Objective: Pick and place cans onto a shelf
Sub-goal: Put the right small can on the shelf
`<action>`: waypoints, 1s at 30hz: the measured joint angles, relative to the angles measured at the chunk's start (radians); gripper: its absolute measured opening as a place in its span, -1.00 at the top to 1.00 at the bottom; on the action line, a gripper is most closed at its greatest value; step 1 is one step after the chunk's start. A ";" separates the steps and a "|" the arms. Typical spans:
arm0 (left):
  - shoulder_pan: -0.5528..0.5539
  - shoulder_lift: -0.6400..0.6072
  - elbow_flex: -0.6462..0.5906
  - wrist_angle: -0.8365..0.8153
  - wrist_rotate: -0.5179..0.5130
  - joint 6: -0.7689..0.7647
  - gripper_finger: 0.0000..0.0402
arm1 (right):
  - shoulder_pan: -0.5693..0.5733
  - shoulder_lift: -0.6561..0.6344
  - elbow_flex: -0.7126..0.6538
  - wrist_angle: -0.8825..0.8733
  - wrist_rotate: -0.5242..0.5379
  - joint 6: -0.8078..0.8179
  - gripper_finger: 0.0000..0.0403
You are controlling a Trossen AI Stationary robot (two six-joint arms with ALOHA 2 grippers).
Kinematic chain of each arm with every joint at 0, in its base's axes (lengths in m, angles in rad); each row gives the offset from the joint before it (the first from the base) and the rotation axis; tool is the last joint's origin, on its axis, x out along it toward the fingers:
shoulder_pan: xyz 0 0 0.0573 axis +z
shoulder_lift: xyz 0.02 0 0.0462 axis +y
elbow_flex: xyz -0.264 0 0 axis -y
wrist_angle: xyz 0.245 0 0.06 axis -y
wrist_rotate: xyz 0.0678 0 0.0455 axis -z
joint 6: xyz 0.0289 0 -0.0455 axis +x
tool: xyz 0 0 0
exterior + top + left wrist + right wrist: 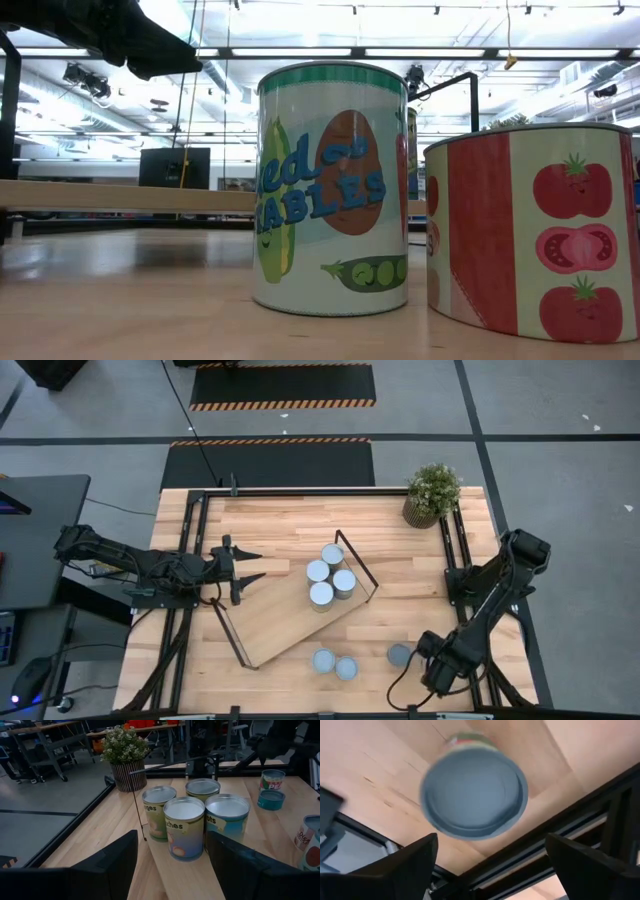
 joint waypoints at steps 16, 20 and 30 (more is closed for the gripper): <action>0.000 0.000 -0.001 0.001 0.000 0.000 -0.21 | -0.005 0.004 -0.097 0.148 0.082 -0.025 -0.94; 0.000 0.000 -0.001 0.001 0.000 0.000 -0.21 | -0.021 0.004 -0.097 0.151 0.122 -0.024 -0.90; 0.000 0.000 -0.001 0.001 0.000 0.000 -0.21 | -0.049 0.008 -0.129 0.153 0.122 -0.012 -0.68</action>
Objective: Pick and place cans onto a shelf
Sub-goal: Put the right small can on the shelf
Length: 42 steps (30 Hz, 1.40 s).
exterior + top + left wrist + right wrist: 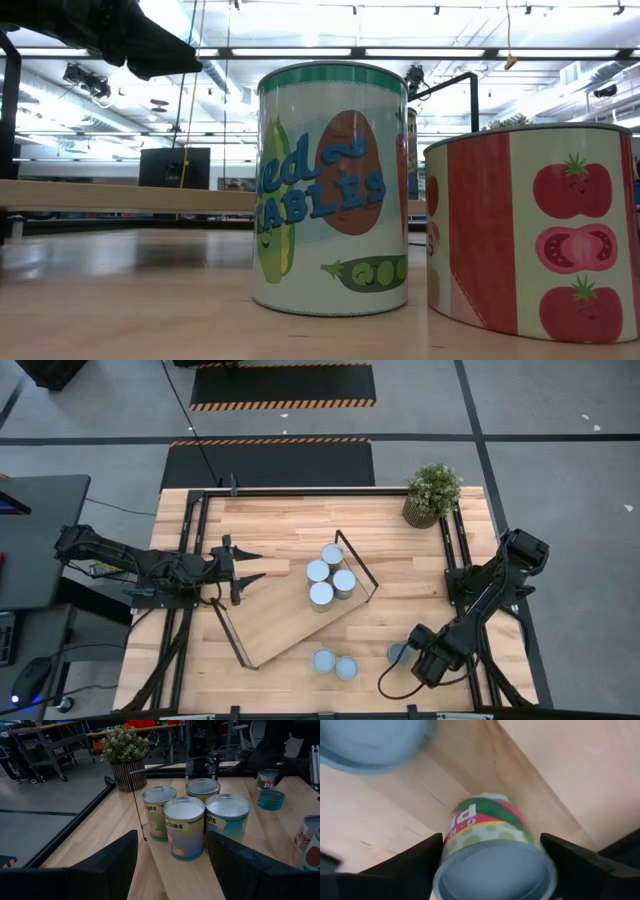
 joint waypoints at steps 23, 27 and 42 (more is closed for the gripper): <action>0.000 0.000 0.000 0.003 0.000 0.000 -0.21 | -0.237 0.000 0.420 -0.306 0.255 -0.419 -0.52; 0.000 0.000 0.000 0.003 0.000 0.000 -0.21 | -0.284 0.030 0.484 -0.264 0.326 -0.546 -0.52; 0.000 0.000 0.000 0.003 0.000 0.000 -0.21 | -0.410 0.459 1.078 -0.402 0.543 -1.126 -0.52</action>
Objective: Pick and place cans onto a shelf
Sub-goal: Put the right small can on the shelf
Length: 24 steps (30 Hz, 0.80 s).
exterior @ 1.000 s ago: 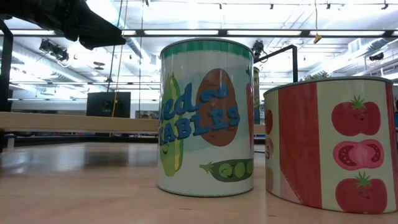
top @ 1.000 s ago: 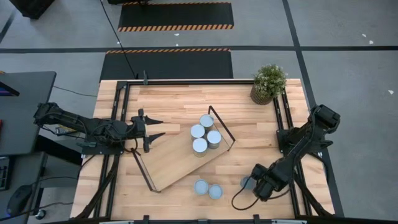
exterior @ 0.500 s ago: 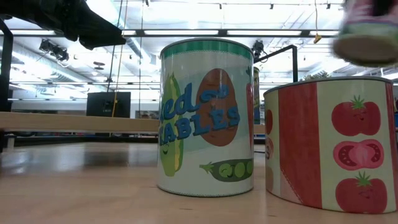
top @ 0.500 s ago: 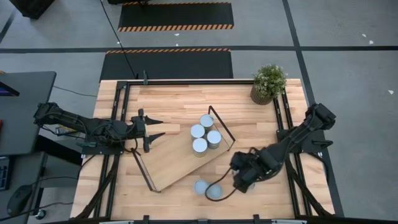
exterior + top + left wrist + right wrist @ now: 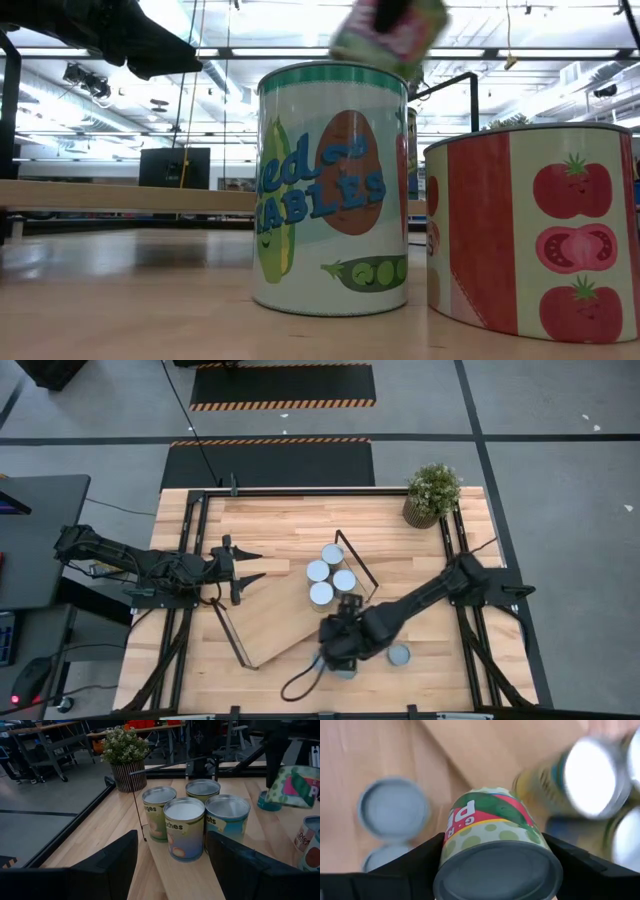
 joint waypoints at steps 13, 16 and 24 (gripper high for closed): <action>0.000 0.000 0.000 -0.022 0.000 0.000 -0.21 | -0.113 0.168 0.270 0.091 0.125 -0.421 -0.52; 0.000 0.000 0.000 -0.023 0.000 0.000 -0.21 | -0.137 0.183 0.271 0.135 0.126 -0.491 -0.52; 0.000 0.000 0.000 -0.023 0.000 0.001 -0.21 | -0.185 0.181 0.269 0.147 0.118 -0.570 -0.52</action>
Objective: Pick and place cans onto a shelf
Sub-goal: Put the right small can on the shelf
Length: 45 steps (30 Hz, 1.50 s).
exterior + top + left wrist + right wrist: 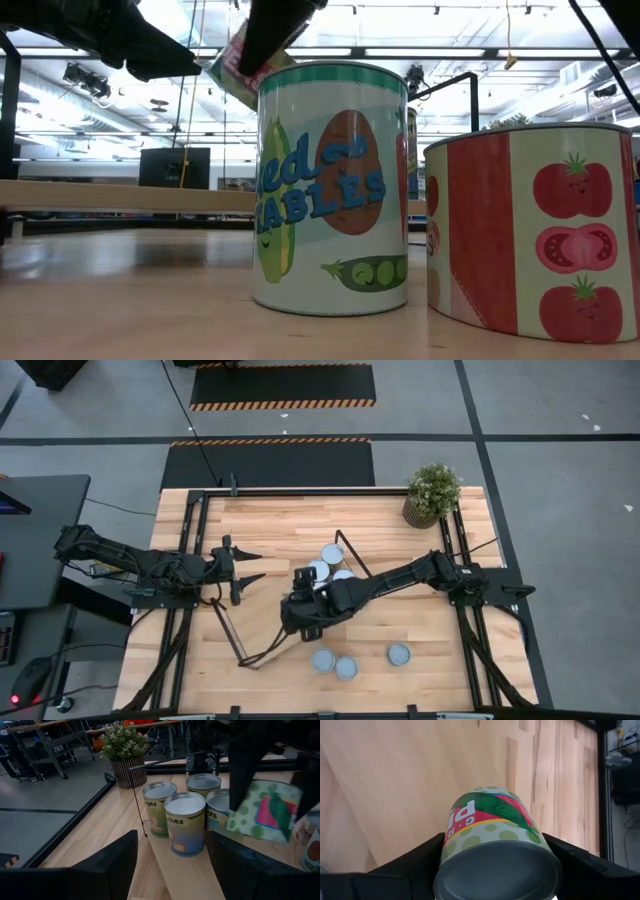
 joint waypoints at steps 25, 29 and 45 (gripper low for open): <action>0.000 0.000 0.000 -0.001 0.000 -0.001 -0.21 | -0.036 -0.006 -0.016 0.110 -0.136 -0.089 -0.53; 0.000 -0.008 0.000 -0.043 0.000 -0.001 -0.21 | -0.061 0.001 -0.095 0.131 -0.220 -0.092 -0.53; 0.000 -0.066 0.001 -0.043 0.000 -0.001 -0.21 | -0.186 -0.001 -0.113 0.199 -0.318 -0.156 -0.53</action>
